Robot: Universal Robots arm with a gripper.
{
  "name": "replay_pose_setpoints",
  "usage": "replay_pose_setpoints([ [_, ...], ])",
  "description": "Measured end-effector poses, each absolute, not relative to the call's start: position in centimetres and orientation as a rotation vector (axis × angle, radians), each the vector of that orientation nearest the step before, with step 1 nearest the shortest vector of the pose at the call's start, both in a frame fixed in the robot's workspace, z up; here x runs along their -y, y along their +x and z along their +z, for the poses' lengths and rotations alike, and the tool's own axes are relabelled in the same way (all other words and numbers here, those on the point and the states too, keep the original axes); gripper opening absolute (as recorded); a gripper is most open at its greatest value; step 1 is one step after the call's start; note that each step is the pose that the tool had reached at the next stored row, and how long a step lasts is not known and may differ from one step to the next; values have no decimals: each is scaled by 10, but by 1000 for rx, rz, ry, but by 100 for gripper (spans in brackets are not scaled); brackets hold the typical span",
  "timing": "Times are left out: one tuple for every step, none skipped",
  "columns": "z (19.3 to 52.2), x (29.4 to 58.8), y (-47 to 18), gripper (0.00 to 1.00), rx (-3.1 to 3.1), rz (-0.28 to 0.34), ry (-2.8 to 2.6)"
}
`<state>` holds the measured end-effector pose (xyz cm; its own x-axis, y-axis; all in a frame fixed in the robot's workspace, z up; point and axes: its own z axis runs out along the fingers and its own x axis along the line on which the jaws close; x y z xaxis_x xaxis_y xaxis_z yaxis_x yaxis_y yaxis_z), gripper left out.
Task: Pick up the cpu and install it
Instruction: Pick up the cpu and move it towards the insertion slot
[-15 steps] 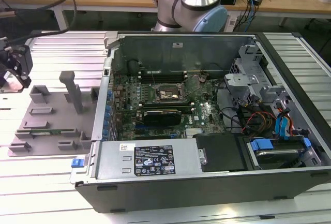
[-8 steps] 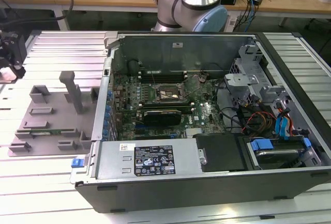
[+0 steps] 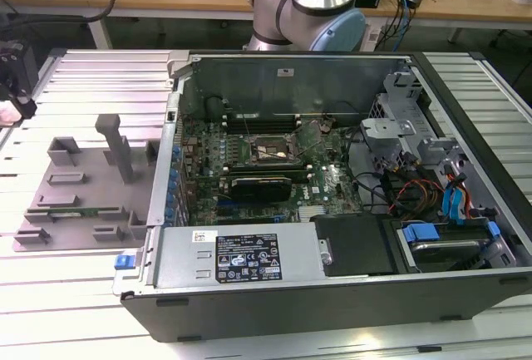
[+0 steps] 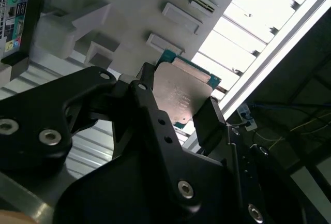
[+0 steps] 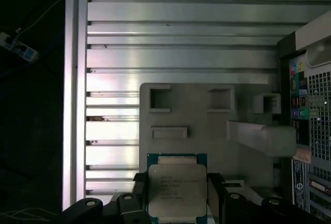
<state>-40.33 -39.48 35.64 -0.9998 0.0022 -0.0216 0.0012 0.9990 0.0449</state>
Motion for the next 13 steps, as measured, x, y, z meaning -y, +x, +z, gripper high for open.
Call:
replay_pose_setpoints([
  [360,395,-403,55,-3119,70,3],
  [362,395,-403,55,-3119,70,3],
  [364,395,-403,55,-3119,70,3],
  [366,395,-403,55,-3119,70,3],
  [369,395,-403,55,-3119,70,3],
  [371,395,-403,55,-3119,70,3],
  [373,395,-403,55,-3119,70,3],
  [375,395,-403,55,-3119,70,3],
  [377,394,-403,55,-3119,70,3],
  [381,394,-403,55,-3119,70,3],
  [384,394,-403,55,-3119,70,3],
  [385,394,-403,55,-3119,70,3],
  [387,394,-403,55,-3119,70,3],
])
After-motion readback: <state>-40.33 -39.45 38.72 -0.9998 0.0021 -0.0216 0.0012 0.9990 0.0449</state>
